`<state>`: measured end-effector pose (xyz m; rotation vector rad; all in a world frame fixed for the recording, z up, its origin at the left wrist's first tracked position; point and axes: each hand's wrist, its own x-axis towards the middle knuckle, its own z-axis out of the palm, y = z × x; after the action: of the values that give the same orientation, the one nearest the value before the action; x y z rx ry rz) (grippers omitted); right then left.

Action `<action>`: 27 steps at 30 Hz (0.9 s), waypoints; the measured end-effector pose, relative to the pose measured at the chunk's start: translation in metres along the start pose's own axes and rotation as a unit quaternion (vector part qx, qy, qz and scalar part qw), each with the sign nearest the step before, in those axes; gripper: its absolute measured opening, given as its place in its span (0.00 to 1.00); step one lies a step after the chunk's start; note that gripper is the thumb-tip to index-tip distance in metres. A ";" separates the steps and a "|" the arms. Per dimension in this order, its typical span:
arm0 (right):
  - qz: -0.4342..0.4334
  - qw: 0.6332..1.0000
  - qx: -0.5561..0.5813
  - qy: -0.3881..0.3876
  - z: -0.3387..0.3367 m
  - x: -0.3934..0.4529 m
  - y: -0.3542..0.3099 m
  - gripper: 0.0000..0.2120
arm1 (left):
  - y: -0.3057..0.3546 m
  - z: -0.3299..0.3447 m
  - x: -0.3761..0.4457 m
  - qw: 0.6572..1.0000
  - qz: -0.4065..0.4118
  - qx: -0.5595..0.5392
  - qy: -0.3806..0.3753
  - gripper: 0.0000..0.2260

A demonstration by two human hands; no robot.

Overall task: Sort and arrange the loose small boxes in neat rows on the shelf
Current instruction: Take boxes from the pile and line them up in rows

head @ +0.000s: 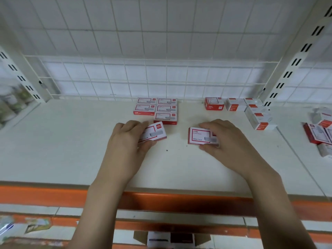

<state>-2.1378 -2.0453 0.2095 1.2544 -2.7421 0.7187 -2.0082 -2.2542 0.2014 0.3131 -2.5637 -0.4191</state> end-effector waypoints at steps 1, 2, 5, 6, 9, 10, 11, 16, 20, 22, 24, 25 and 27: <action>-0.002 1.000 0.002 -0.005 0.002 0.002 -0.003 0.23 | -0.006 -0.001 0.001 1.000 0.000 0.003 -0.008 0.19; -0.004 1.000 0.004 -0.010 0.005 0.005 -0.006 0.22 | -0.013 -0.003 0.004 1.000 -0.002 0.009 -0.017 0.19; -0.010 1.000 0.009 -0.014 0.013 0.015 -0.020 0.22 | -0.037 -0.009 0.018 0.999 0.002 0.029 -0.043 0.18; -0.011 1.000 0.010 -0.011 0.015 0.019 -0.024 0.23 | -0.044 -0.011 0.024 0.998 0.006 0.034 -0.049 0.17; -0.003 1.000 0.018 -0.004 0.024 0.028 -0.038 0.23 | -0.060 -0.013 0.043 0.997 0.030 0.032 -0.069 0.16; 0.000 1.000 0.020 -0.001 0.027 0.030 -0.042 0.23 | -0.064 -0.012 0.050 0.996 0.039 0.026 -0.075 0.15; 0.002 1.000 0.021 0.002 0.029 0.031 -0.046 0.23 | -0.067 -0.010 0.056 0.996 0.046 0.020 -0.080 0.15; 0.026 1.000 0.012 0.010 0.039 0.031 -0.056 0.24 | -0.077 0.007 0.073 0.989 0.068 0.032 -0.128 0.14; 0.044 0.999 0.010 0.022 0.044 0.025 -0.057 0.22 | -0.077 0.016 0.075 0.982 0.066 0.095 -0.152 0.19; 0.053 0.998 0.006 0.028 0.046 0.024 -0.058 0.22 | -0.076 0.020 0.075 0.978 0.072 0.111 -0.162 0.19; 0.060 0.998 0.005 0.029 0.048 0.024 -0.060 0.22 | -0.076 0.024 0.075 0.976 0.076 0.115 -0.171 0.18; 0.063 0.998 0.005 0.030 0.049 0.024 -0.061 0.22 | -0.076 0.025 0.074 0.975 0.079 0.119 -0.173 0.18; 0.068 0.997 0.003 0.030 0.051 0.024 -0.062 0.22 | -0.075 0.026 0.071 0.976 0.084 0.120 -0.162 0.18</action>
<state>-2.1009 -2.1190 0.1938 1.0365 -2.8002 0.7634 -2.0710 -2.3389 0.1856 0.1154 -2.9385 -0.1011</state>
